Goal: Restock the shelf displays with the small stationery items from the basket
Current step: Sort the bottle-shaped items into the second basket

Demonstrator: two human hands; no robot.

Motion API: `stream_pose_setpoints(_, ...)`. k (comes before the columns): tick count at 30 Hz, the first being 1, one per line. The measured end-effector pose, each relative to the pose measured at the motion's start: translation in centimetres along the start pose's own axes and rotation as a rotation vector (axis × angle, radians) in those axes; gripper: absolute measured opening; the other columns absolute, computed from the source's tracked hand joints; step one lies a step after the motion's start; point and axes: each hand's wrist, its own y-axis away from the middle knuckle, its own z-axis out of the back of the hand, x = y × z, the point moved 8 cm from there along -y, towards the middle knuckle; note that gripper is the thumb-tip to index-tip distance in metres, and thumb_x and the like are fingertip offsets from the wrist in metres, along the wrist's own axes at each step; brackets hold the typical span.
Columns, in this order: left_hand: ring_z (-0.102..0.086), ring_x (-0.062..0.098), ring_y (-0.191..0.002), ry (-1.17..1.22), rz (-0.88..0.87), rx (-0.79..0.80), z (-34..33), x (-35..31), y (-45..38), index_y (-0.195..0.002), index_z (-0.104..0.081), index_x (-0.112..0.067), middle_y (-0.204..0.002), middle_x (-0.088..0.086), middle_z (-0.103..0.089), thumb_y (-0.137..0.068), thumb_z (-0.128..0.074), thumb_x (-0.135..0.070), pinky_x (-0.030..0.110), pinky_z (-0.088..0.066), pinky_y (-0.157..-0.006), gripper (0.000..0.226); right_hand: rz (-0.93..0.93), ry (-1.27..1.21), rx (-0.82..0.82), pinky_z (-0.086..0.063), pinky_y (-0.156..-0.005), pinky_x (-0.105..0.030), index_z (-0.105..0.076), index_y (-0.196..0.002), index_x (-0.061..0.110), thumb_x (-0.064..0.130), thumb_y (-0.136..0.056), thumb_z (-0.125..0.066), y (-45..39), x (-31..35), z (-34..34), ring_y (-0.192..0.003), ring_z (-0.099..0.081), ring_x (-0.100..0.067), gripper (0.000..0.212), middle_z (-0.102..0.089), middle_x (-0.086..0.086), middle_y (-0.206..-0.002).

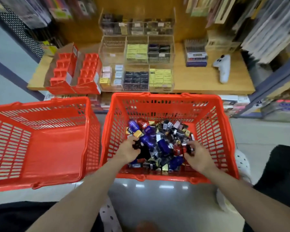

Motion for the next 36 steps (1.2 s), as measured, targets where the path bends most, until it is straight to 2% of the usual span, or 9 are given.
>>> stream_pose_setpoints(7, -0.052, 0.024, -0.123, -0.114, 0.146, 0.019, -3.7, 3.9, -5.2, -0.137, -0.044, -0.018, -0.133, 0.007, -0.053, -0.086, -0.074, -0.029, 0.028, -0.044, -0.099, 0.061, -0.002, 0.030, 0.167, -0.050, -0.075, -0.019, -0.060, -0.122, 0.017, 0.045, -0.089, -0.067, -5.6, -0.5, -4.8, -0.091, -0.064, -0.011, 0.043, -0.070, 0.002, -0.111)
stream_pose_setpoints(13, -0.052, 0.028, -0.125, -0.215, 0.216, -0.066, -4.8, 3.2, -8.8, -0.138, -0.043, -0.021, -0.131, 0.005, -0.056, -0.079, -0.072, -0.058, 0.042, -0.045, -0.102, 0.075, 0.030, 0.436, 0.053, -0.046, -0.093, -0.039, -0.037, -0.134, 0.016, 0.064, -0.083, -0.061, -8.3, 2.2, -8.8, -0.110, -0.060, -0.022, 0.074, -0.067, -0.001, -0.107)
stream_pose_setpoints(16, -0.050, 0.027, -0.126, -0.226, 0.204, -0.147, -5.0, 3.1, -8.8, -0.133, -0.051, -0.020, -0.131, 0.006, -0.057, -0.079, -0.072, -0.057, 0.048, -0.043, -0.103, 0.068, 0.023, 0.464, 0.014, -0.041, -0.100, -0.043, -0.034, -0.137, 0.013, 0.057, -0.083, -0.066, -8.3, 1.6, -9.5, -0.119, -0.054, -0.023, 0.077, -0.065, -0.003, -0.116)
stream_pose_setpoints(20, -0.054, 0.026, -0.118, -0.113, 0.151, -0.165, -5.4, 2.1, -8.5, -0.121, -0.052, -0.020, -0.122, 0.006, -0.060, -0.081, -0.078, -0.041, 0.047, -0.043, -0.103, 0.053, 0.037, 0.235, 0.026, -0.037, -0.098, -0.039, -0.039, -0.115, 0.024, 0.047, -0.081, -0.074, -8.1, 0.7, -9.0, -0.112, -0.056, -0.018, 0.054, -0.065, 0.005, -0.109)
stream_pose_setpoints(24, -0.062, -0.002, -0.078, 0.220, 0.052, -0.235, -4.7, 0.7, -7.0, -0.109, -0.044, -0.024, -0.095, -0.007, -0.063, -0.088, -0.073, -0.018, 0.016, -0.049, -0.075, 0.037, 0.061, -0.021, 0.084, -0.045, -0.083, -0.023, -0.049, -0.116, 0.022, 0.036, -0.086, -0.074, -7.4, 0.5, -8.3, -0.097, -0.061, -0.014, 0.042, -0.062, 0.006, -0.103)
stream_pose_setpoints(26, -0.061, -0.009, -0.077, 0.397, 0.077, -0.255, -4.3, 0.7, -6.2, -0.111, -0.043, -0.028, -0.095, -0.009, -0.061, -0.092, -0.068, -0.016, 0.008, -0.046, -0.066, 0.033, -0.002, -0.183, 0.108, -0.047, -0.073, -0.013, -0.052, -0.123, 0.021, 0.031, -0.089, -0.071, -6.9, 0.1, -7.9, -0.092, -0.059, -0.012, 0.040, -0.058, 0.008, -0.103)
stream_pose_setpoints(29, -0.065, 0.010, -0.094, 0.813, 0.282, -0.152, -5.2, 1.9, -4.8, -0.114, -0.043, -0.033, -0.109, 0.001, -0.063, -0.095, -0.063, -0.013, 0.024, -0.053, -0.076, 0.033, -0.155, -0.411, 0.080, -0.054, -0.088, -0.030, -0.056, -0.125, 0.019, 0.031, -0.091, -0.069, -5.9, -0.2, -7.4, -0.102, -0.061, -0.018, 0.038, -0.061, 0.001, -0.114)
stream_pose_setpoints(33, -0.065, 0.031, -0.109, 1.206, 0.369, 0.058, -7.1, 0.9, -3.0, -0.130, -0.045, -0.026, -0.121, 0.016, -0.061, -0.094, -0.053, 0.004, 0.052, -0.059, -0.081, 0.048, -0.161, -0.591, 0.055, -0.058, -0.078, -0.028, -0.061, -0.116, 0.020, 0.026, -0.089, -0.071, -4.5, 2.5, -7.2, -0.096, -0.069, -0.021, 0.030, -0.067, -0.004, -0.113)
stream_pose_setpoints(36, -0.067, 0.033, -0.109, 1.310, 0.363, 0.168, -7.4, -0.9, -2.5, -0.126, -0.057, -0.022, -0.124, 0.016, -0.066, -0.095, -0.058, -0.020, 0.055, -0.057, -0.083, 0.031, -0.025, -0.446, 0.046, -0.053, -0.092, -0.030, -0.064, -0.118, 0.022, 0.025, -0.088, -0.072, -4.0, 5.1, -7.2, -0.101, -0.065, -0.012, 0.032, -0.068, 0.004, -0.110)
